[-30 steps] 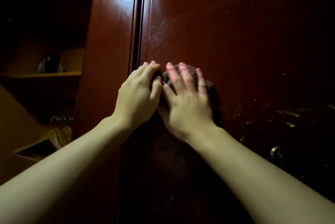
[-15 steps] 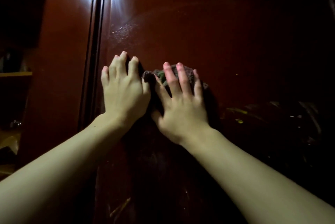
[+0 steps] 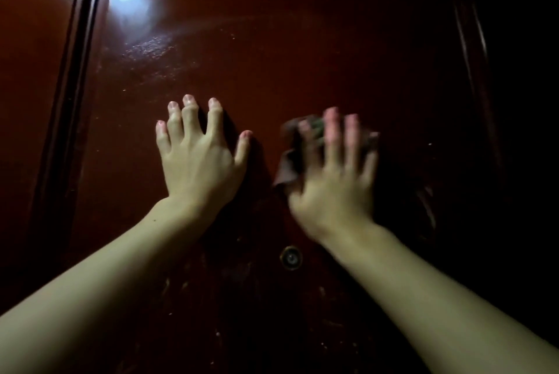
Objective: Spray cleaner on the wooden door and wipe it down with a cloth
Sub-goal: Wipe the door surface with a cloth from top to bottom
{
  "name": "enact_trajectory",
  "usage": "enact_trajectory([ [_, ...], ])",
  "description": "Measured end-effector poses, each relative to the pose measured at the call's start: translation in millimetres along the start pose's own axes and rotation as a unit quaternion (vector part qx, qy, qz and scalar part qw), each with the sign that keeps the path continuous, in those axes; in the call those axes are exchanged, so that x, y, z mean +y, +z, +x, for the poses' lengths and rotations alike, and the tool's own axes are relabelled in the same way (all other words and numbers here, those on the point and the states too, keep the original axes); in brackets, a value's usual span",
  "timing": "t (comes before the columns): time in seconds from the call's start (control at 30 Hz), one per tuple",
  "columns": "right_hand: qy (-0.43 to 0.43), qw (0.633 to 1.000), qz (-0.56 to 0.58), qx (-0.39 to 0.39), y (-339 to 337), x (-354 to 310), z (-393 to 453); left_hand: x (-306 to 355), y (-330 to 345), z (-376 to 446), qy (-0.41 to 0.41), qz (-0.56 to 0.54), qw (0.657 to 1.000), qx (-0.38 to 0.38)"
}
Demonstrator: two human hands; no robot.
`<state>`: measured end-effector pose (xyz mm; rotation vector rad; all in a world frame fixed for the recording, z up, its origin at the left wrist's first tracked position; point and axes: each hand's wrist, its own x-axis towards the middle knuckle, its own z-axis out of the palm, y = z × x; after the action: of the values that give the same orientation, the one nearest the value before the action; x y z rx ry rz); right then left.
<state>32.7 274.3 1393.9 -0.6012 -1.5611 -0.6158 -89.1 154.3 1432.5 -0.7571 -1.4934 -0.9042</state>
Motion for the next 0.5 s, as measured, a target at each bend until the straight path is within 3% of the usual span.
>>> enact_trajectory([
  [0.07, -0.067, 0.997, -0.006, -0.022, 0, -6, -7, 8, 1, -3, 0.003, -0.011, 1.0, 0.006],
  [0.13, -0.061, 0.998, -0.004, -0.024, -3, 11, -8, 21, 4, -9, 0.032, -0.024, 0.999, 0.013],
  [0.37, 0.211, 0.976, -0.014, -0.053, -17, 134, -17, 63, 17, -19, 0.05, -0.016, 0.999, 0.012],
  [0.43, 0.22, 0.974, -0.016, -0.041, -17, 140, -23, 63, 20, -20, 0.049, -0.009, 0.999, 0.02],
  [0.5, 0.174, 0.985, -0.014, -0.006, -13, 123, -29, 64, 21, -20, 0.049, -0.006, 0.999, 0.018],
])
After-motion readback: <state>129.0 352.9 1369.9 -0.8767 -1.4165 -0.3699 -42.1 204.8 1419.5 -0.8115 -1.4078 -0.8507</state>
